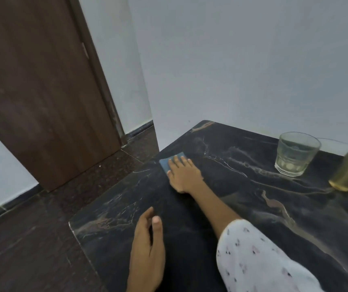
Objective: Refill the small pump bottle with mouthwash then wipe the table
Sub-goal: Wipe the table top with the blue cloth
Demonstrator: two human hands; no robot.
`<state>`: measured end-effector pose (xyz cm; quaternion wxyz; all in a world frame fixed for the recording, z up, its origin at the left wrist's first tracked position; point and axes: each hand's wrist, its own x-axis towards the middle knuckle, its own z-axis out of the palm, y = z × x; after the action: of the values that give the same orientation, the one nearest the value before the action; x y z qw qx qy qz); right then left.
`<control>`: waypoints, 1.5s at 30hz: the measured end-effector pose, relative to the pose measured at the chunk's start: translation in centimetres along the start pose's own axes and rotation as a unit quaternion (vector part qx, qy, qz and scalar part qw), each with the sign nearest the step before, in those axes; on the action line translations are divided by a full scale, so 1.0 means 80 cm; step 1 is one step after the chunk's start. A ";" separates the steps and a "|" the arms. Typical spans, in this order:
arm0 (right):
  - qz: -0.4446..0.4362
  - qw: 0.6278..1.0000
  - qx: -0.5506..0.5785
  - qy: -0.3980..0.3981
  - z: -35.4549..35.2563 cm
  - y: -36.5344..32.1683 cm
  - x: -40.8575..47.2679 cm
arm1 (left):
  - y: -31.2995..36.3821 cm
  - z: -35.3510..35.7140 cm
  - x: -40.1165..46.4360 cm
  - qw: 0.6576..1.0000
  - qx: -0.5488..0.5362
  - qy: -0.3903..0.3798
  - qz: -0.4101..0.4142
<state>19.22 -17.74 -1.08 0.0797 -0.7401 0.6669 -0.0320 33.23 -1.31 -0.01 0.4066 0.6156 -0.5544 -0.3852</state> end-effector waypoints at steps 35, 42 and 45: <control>-0.173 0.985 0.019 -0.005 -0.003 0.040 -0.095 | -0.006 -0.025 0.071 0.999 -0.038 -0.020 0.008; 0.075 0.997 -0.034 0.011 -0.020 0.100 0.008 | -0.004 -0.026 0.097 0.996 0.007 -0.084 0.030; 0.127 0.991 -0.038 -0.010 -0.018 0.066 0.063 | 0.008 -0.013 0.113 0.993 0.013 -0.108 0.047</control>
<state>14.34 -23.36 -0.77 0.0615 -0.6520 0.7557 0.0112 34.76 -10.23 0.75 0.3542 0.5488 -0.6282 -0.4228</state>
